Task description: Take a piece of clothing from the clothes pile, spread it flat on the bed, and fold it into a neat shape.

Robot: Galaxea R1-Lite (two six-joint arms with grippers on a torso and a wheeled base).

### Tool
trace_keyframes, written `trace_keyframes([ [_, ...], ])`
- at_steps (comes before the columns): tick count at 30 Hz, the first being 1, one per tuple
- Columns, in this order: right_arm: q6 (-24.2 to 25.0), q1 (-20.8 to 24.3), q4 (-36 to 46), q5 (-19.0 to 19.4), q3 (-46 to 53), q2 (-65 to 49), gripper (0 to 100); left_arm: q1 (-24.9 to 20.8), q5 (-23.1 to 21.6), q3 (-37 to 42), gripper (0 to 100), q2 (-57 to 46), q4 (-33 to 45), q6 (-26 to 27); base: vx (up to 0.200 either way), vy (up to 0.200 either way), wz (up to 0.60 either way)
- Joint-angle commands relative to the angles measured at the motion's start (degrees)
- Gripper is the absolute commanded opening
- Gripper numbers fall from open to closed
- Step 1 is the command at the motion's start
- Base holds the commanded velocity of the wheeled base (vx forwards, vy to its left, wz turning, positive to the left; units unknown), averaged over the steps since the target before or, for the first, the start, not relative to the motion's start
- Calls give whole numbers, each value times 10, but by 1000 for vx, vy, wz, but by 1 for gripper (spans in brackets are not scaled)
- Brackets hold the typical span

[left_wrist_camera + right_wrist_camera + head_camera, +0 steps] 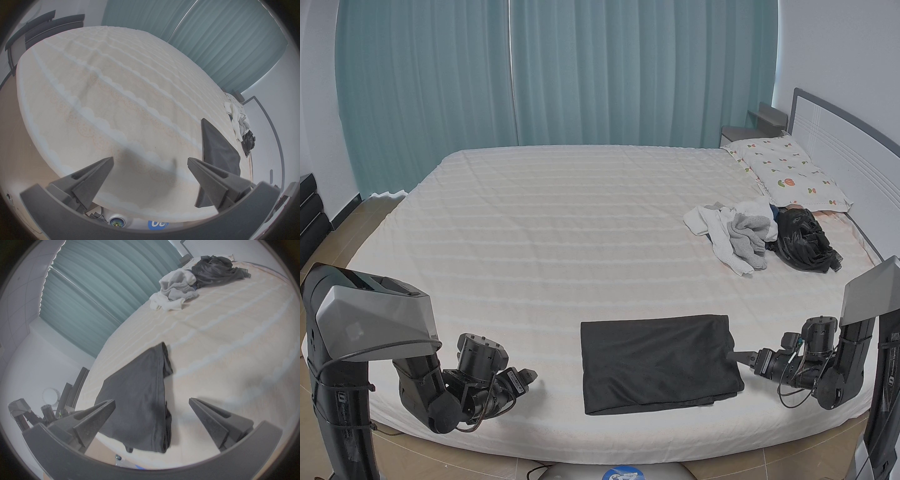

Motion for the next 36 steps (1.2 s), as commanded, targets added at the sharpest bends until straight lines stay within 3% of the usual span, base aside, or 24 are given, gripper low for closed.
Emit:
trace_keyframes([
  [1, -4, 12, -12, 6, 36, 17, 100, 0, 0, 0, 100, -2, 0, -5, 0, 0, 0],
  [13, -15, 37, -12, 5, 31, 38, 100, 0, 1, -1, 100, -2, 0, -6, 0, 0, 0],
  [14, -15, 37, -15, 4, 33, 38, 0, 0, 1, -1, 100, -3, 0, -6, 0, 0, 0],
  [36, -42, 14, -64, 5, 94, 38, 0, 0, 1, -1, 100, -3, 0, -6, 0, 0, 0],
])
